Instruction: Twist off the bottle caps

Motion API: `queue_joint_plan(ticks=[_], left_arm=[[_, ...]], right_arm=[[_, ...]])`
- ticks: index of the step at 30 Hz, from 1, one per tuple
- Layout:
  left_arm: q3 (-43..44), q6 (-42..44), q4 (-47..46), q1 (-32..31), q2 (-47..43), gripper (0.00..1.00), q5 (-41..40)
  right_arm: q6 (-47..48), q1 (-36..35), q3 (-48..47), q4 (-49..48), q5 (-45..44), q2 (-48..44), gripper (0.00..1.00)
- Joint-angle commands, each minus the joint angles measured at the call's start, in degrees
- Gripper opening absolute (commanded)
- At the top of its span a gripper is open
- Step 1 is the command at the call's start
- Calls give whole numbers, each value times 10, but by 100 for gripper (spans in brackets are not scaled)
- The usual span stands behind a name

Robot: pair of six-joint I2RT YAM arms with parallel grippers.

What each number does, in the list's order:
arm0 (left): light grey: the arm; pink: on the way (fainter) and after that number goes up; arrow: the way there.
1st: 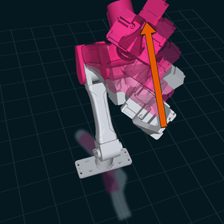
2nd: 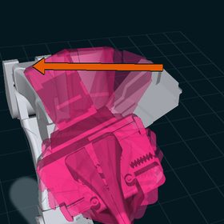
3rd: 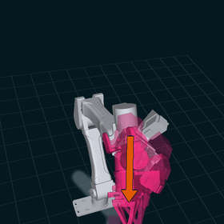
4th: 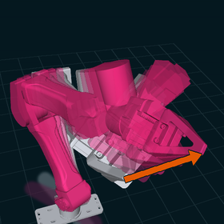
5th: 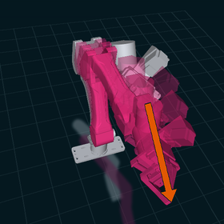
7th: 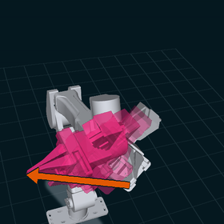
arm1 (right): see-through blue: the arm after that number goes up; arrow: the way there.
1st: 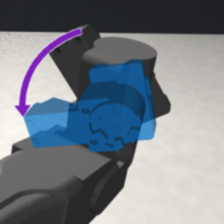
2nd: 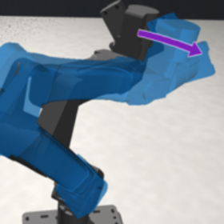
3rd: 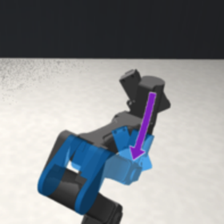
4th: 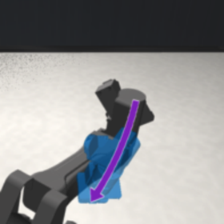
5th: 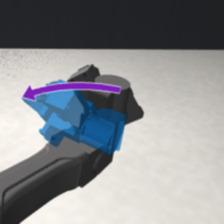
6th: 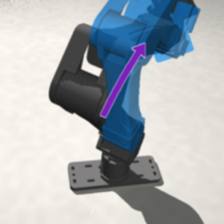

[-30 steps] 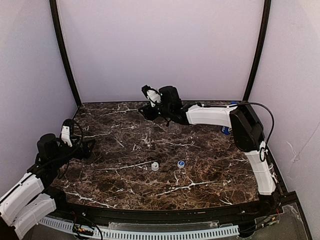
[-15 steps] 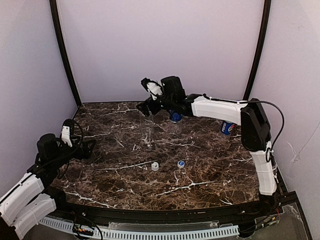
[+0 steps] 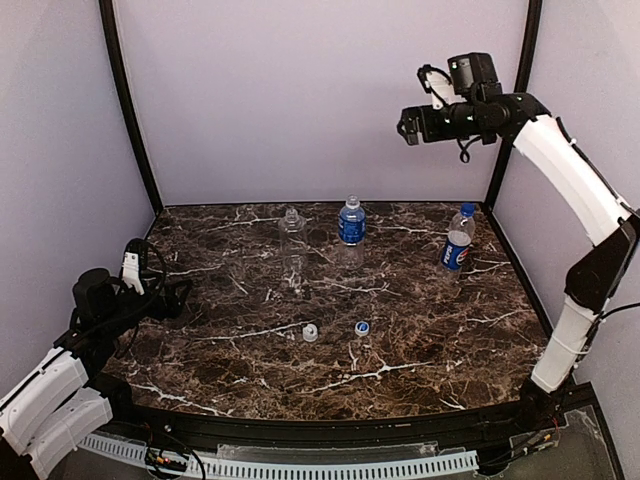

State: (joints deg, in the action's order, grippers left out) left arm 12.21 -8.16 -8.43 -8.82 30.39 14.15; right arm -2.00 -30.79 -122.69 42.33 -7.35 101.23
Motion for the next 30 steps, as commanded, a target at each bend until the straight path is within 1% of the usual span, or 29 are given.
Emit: queue_joint_plan(ticks=[1, 3, 6, 9, 12, 17, 18, 21, 23, 25, 27, 30], left_arm=[[-10, -5, -11, 4, -5, 99, 10], [-10, -5, -11, 4, -5, 99, 12], [-10, -4, -11, 5, -4, 99, 14], [-10, -4, -11, 4, -4, 99, 14], [-11, -4, -11, 5, -3, 99, 14], [-11, -5, -11, 5, -2, 99, 16], [-11, -5, -11, 4, -2, 99, 16], [-12, -6, -12, 4, -2, 99, 17], [-12, -5, -12, 5, -1, 99, 17], [-12, -5, -12, 5, -2, 99, 17], [-11, -4, -12, 5, -3, 99, 16], [-11, -4, -12, 5, -4, 99, 17]], right_arm=[[-62, 78, 112, 193, -89, -7, 99], [-64, 103, 145, 194, -96, -24, 99], [-62, 128, 170, 194, -97, -39, 99], [-57, 141, 193, 192, -72, -46, 99], [-59, 144, 215, 191, -58, -49, 93], [-75, 143, 236, 191, -29, -57, 73], [-77, 144, 238, 191, -32, -60, 71], [-79, 144, 243, 187, -43, -61, 56], [-78, 144, 243, 186, -45, -59, 51], [-77, 144, 243, 186, -48, -56, 43], [-77, 143, 243, 186, -51, -54, 31], [-77, 144, 243, 189, -52, -57, 4]])
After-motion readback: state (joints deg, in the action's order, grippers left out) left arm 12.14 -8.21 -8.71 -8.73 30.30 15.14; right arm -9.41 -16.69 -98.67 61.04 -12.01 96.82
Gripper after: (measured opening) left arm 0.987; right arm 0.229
